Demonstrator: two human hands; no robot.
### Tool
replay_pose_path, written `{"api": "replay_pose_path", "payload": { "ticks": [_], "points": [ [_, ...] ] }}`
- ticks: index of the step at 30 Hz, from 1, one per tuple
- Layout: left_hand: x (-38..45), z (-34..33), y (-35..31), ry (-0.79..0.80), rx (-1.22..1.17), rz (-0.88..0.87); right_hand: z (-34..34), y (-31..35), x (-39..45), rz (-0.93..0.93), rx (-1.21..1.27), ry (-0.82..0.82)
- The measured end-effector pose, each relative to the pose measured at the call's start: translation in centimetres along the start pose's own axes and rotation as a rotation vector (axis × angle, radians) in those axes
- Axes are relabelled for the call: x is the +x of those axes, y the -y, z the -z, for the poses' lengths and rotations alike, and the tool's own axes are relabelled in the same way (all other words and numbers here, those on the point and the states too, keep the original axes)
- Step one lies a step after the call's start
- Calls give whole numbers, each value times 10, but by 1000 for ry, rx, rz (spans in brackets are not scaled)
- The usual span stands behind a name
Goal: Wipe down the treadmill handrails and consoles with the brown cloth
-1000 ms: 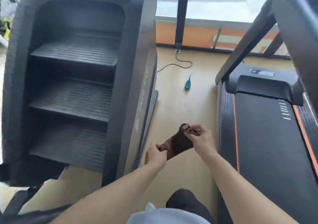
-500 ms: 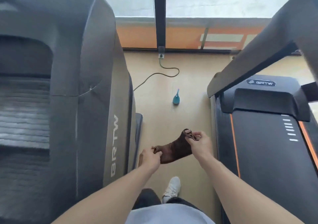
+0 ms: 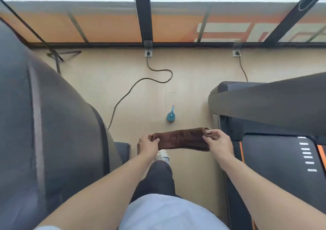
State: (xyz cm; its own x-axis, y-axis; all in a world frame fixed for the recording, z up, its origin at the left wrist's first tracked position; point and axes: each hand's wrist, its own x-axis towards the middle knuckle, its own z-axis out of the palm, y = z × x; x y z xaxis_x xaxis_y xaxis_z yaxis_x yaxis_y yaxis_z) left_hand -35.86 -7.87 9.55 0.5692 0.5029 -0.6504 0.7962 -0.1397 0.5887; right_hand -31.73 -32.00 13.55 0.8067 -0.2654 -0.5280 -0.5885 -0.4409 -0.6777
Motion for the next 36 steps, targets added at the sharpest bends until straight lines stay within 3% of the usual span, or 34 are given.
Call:
{"api": "replay_pose_path", "payload": {
  "ticks": [10,21,28,32,36],
  "points": [
    [238,-65,-101,81,113,19,-94,45,224,-205,-21,16],
    [470,-189,-30,104,173,28,-233,-69,448,-352,28,7],
    [518,-223,2,118,209,40,-265,-126,503,-404,-51,-12],
    [515,-223,-6,107,186,61,-261,-130,506,-494,-217,11],
    [488,-204,-23,226,155,33,-239,-110,485,-519,-308,95]
  ]
}}
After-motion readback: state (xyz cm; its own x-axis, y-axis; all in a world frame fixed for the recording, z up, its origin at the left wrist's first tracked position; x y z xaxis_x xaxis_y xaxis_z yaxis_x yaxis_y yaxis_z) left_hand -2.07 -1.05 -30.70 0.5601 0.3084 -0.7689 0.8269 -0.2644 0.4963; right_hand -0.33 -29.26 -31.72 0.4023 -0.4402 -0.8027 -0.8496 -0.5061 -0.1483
